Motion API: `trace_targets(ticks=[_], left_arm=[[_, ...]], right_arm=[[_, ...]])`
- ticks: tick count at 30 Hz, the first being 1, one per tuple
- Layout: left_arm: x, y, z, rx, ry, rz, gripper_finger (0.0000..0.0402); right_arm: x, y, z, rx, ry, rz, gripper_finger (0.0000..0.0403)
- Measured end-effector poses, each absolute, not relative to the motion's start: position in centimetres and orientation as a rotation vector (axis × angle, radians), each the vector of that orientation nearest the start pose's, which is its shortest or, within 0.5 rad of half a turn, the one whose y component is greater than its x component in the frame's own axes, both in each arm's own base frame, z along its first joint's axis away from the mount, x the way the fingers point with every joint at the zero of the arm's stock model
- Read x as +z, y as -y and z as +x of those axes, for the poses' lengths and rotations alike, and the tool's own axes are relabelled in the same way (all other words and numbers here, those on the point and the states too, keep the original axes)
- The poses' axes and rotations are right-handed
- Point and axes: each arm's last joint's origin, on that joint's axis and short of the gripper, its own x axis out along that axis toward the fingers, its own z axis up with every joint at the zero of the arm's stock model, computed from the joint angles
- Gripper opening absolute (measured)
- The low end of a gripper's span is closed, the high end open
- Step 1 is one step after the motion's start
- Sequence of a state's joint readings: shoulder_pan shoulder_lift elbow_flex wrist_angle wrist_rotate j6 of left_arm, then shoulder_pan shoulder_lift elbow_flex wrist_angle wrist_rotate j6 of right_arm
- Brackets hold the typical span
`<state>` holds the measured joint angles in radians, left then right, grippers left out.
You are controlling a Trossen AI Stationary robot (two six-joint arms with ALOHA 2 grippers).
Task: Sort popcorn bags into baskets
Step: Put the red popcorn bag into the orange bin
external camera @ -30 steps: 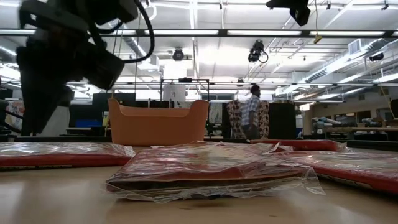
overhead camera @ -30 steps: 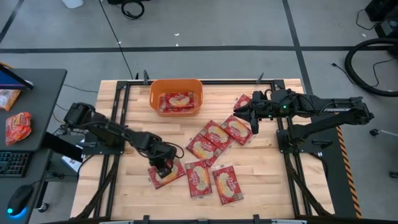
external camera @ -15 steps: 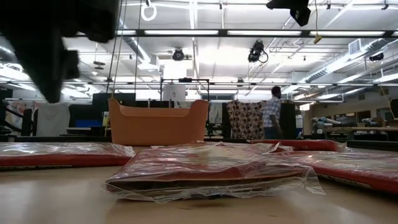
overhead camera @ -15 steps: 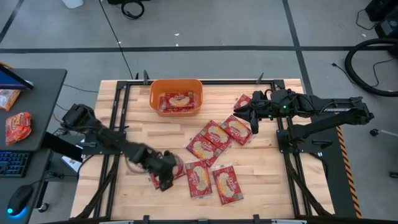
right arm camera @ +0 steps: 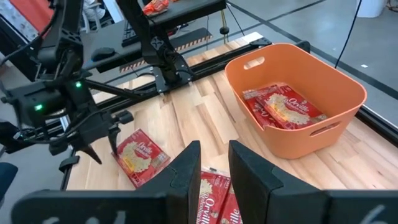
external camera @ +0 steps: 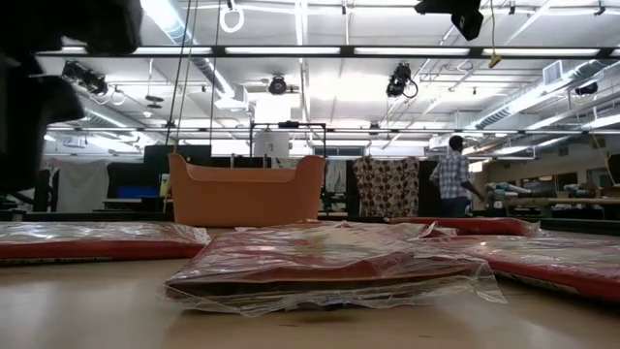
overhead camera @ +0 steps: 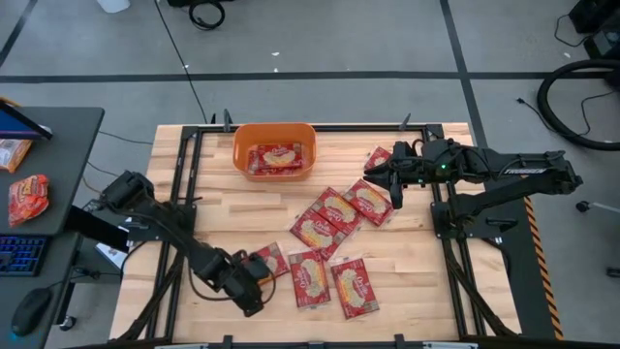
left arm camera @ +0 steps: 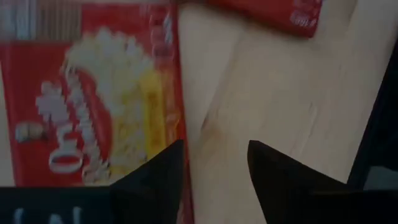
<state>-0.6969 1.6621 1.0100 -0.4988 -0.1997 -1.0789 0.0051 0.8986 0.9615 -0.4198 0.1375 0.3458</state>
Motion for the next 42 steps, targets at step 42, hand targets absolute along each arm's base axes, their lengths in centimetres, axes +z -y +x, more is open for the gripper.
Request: trace_targets(ticks=[42], left_arm=[[14.2,21.4,26.6,0.410,-1.291,-0.254,0.0141]], right_arm=[[35.2,0.3,18.7,-0.190,-0.331,0.308,0.0089]])
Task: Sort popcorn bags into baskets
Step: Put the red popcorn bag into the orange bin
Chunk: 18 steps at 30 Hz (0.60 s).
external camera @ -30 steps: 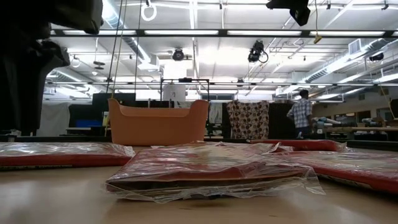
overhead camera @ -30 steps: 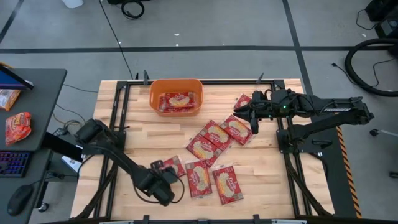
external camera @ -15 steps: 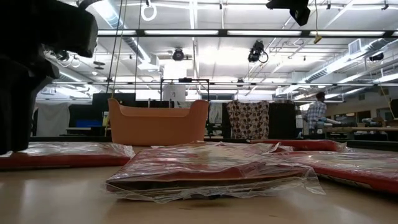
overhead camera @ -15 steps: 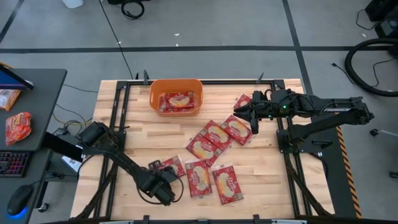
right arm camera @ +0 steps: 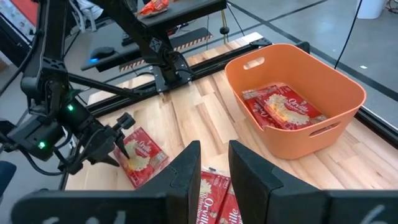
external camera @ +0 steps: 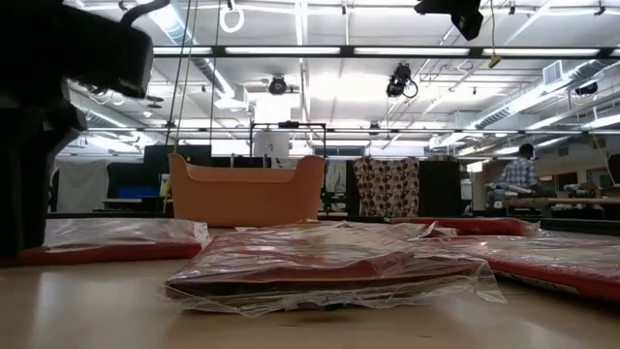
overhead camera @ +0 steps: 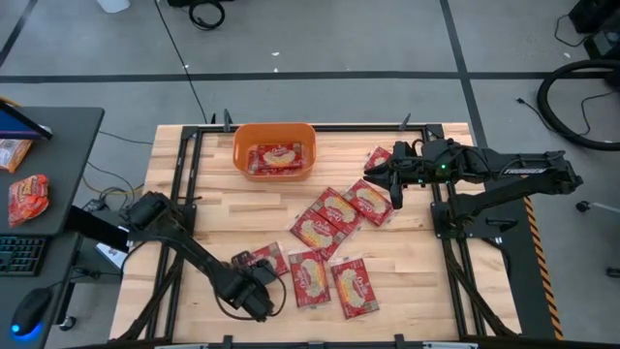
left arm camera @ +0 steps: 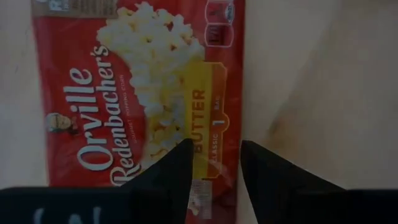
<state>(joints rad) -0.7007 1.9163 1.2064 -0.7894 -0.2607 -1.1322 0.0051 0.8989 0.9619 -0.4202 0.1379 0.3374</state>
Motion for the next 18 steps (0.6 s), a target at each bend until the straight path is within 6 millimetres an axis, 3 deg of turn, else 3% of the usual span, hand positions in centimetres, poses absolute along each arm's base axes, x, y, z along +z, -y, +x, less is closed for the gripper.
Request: trace_targets(ticks=[6,12,18], left_arm=[[14.0,20.2,25.2,0.501,-1.377,-0.046,0.0141],[14.7,18.5,24.2,0.665,-1.314,0.217,0.0141],[17.0,18.2,23.7,0.651,-1.266,0.141,0.0141]], right_arm=[[35.2,0.3,18.7,-0.192,-0.329,0.306,0.0089],[35.2,0.4,18.7,-0.193,-0.327,0.301,0.0089],[35.2,0.3,18.7,-0.184,-0.329,0.308,0.0089]])
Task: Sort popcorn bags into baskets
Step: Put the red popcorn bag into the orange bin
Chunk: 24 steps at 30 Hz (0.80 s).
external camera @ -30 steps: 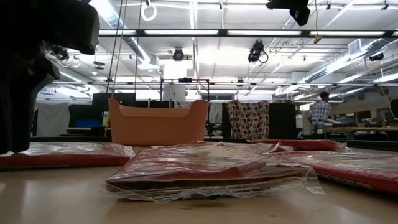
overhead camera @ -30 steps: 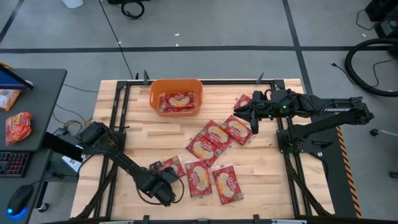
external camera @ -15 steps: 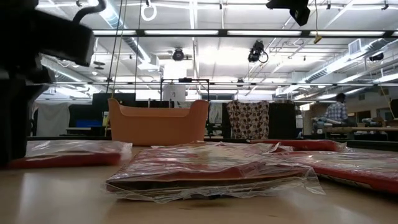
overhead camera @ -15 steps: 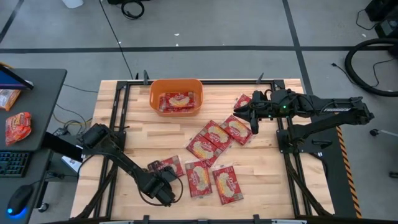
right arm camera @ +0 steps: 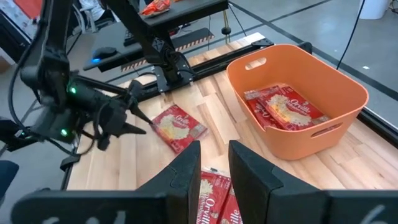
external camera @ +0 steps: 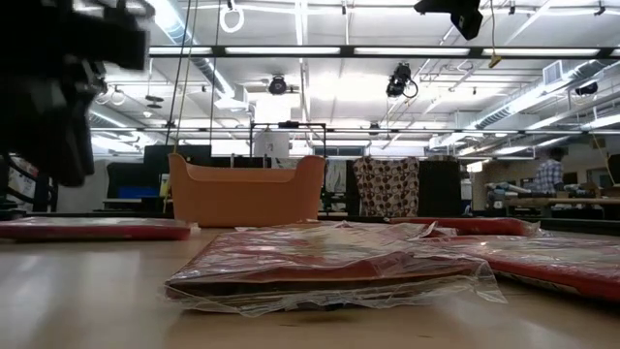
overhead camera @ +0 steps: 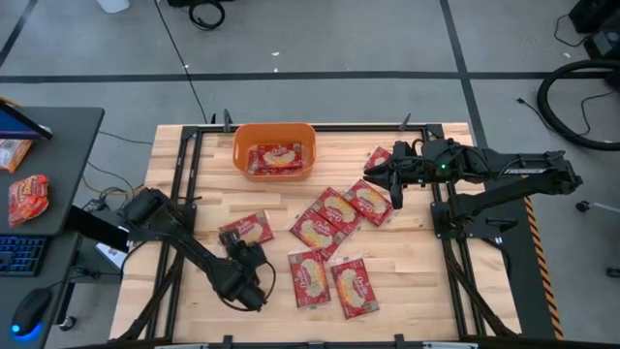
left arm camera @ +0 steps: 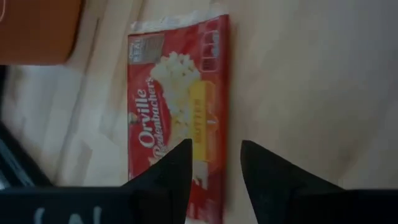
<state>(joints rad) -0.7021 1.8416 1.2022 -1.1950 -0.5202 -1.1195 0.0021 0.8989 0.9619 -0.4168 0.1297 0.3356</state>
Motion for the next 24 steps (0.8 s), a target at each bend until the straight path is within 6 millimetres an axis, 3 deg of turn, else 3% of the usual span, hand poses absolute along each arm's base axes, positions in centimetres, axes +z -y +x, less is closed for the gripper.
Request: trace_targets(ticks=[5,8,16,20,24], left_arm=[[20.6,17.3,22.6,0.672,-1.131,0.055,0.0123],[21.6,15.7,21.3,0.707,-1.082,-0.027,0.0103],[19.8,11.0,17.9,0.673,-1.135,-0.412,0.0057],[19.4,10.0,18.3,0.633,-1.129,-0.568,0.0054],[19.5,10.4,18.9,0.575,-1.078,-0.591,0.0062]], right_arm=[[35.2,0.3,18.7,-0.184,-0.328,0.309,0.0089],[35.2,0.3,18.7,-0.184,-0.328,0.310,0.0089],[35.2,0.3,18.7,-0.180,-0.328,0.313,0.0089],[35.2,0.3,18.7,-0.181,-0.328,0.313,0.0089],[35.2,0.3,18.7,-0.180,-0.328,0.310,0.0089]])
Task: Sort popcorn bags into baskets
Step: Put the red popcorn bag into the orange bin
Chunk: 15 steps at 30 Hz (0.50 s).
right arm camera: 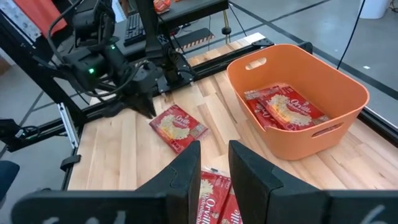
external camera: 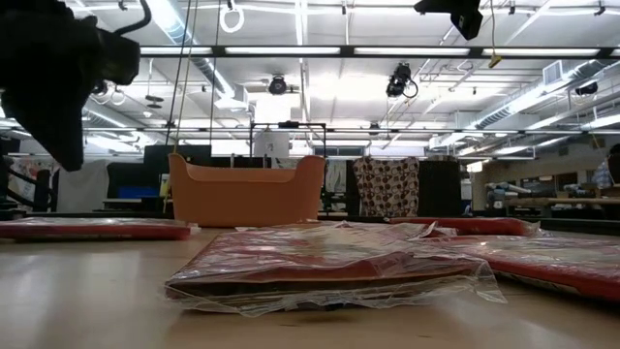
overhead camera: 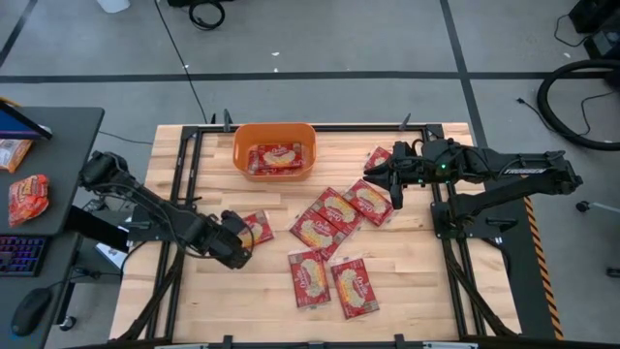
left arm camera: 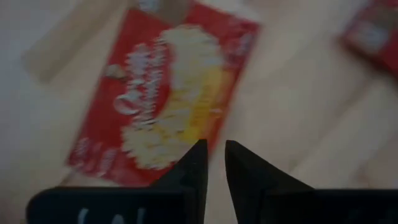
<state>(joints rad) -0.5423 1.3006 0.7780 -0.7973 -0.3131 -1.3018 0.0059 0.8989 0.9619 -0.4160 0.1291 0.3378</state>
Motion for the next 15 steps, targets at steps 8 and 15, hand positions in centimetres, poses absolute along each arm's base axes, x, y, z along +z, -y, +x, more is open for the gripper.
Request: trace_targets(ticks=[8,15], left_arm=[[19.1,10.9,19.9,0.551,-1.045,-0.636,0.0092],[16.8,11.2,21.0,0.544,-1.155,-0.491,0.0152]], right_arm=[[35.2,0.3,18.7,-0.185,-0.328,0.301,0.0089],[35.2,0.3,18.7,-0.188,-0.323,0.316,0.0089]])
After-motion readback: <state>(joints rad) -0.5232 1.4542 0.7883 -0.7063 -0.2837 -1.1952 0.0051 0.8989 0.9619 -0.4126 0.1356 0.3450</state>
